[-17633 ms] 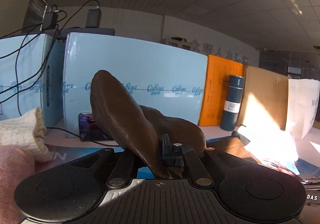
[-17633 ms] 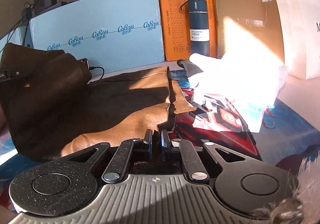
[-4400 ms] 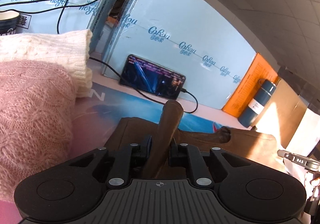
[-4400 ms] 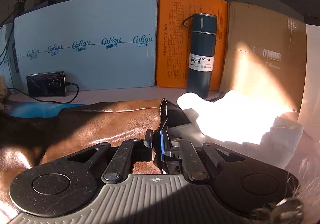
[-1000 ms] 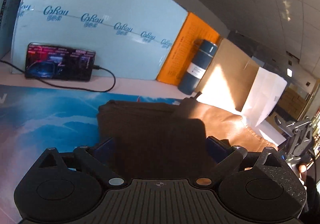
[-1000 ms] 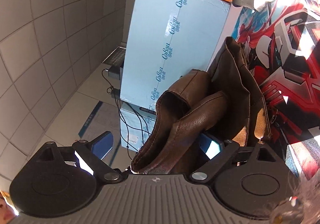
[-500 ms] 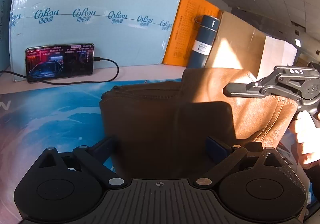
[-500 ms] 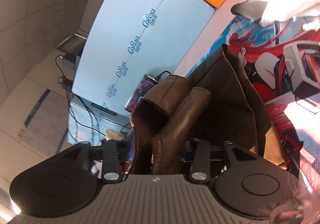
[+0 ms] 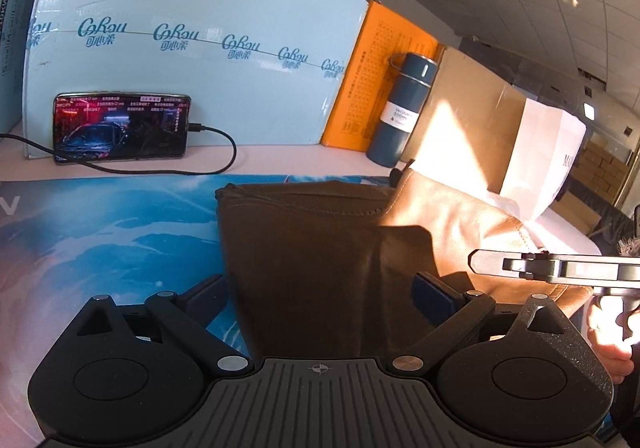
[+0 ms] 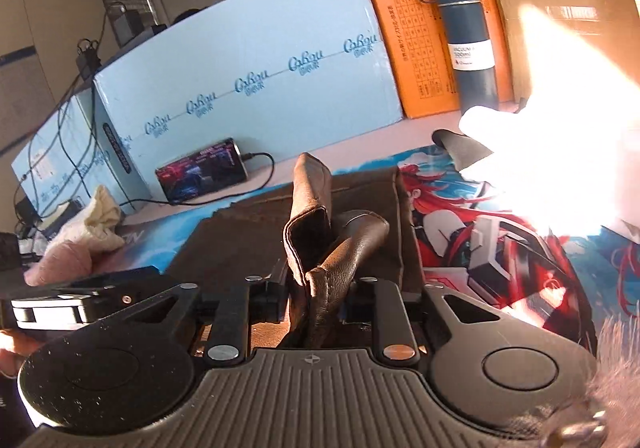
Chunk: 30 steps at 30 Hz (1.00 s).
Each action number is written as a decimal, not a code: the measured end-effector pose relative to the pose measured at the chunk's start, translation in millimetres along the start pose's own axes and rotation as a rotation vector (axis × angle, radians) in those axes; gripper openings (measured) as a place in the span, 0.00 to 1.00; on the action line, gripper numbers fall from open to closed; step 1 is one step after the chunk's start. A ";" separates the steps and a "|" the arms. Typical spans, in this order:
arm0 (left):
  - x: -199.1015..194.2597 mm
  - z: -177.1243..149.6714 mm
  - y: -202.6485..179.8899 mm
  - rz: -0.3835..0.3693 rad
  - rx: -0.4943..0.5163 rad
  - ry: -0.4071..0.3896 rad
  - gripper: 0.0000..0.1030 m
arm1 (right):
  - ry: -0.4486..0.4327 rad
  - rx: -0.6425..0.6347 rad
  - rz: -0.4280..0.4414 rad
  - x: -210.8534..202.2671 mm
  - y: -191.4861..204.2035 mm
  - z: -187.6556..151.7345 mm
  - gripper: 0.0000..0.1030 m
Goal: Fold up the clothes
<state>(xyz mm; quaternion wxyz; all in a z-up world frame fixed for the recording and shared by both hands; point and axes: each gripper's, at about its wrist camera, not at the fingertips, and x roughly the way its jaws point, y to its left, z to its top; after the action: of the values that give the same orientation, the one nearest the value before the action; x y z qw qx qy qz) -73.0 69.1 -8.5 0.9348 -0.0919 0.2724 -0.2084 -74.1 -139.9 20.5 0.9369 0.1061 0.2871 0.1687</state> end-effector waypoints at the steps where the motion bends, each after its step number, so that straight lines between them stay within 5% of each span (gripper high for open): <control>1: 1.6 -0.8 -1.6 0.002 0.011 0.009 0.97 | 0.010 -0.015 -0.044 2.1 -0.4 -4.3 0.43; 2: 3.0 -1.5 -2.9 0.004 0.021 0.017 0.97 | 0.024 -0.048 -0.096 5.0 1.3 -8.0 0.58; 3: 3.8 -1.8 -3.6 0.005 0.027 0.022 0.97 | 0.037 -0.078 -0.138 7.7 2.8 -11.7 0.63; 8: 6.2 -2.8 -1.3 0.008 0.018 0.035 0.97 | 0.075 -0.067 -0.151 16.4 -4.5 -19.9 0.73; 16: 6.4 -3.8 -1.7 0.006 0.010 0.041 0.97 | 0.043 0.066 -0.100 -10.5 -12.8 -9.7 0.81; 21: 6.8 -3.9 -2.5 0.007 0.011 0.044 0.97 | 0.107 0.314 -0.023 -33.8 -34.1 -4.3 0.82; 30: 7.5 -4.1 -2.3 0.007 0.010 0.049 0.97 | 0.221 0.550 0.108 -56.4 -51.9 -20.1 0.82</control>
<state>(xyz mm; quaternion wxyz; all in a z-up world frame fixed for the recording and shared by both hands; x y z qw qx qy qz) -70.3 63.5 -14.9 0.9290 -0.0810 0.2946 -0.2087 -116.3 -206.8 17.1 0.8257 0.3522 0.4162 0.1447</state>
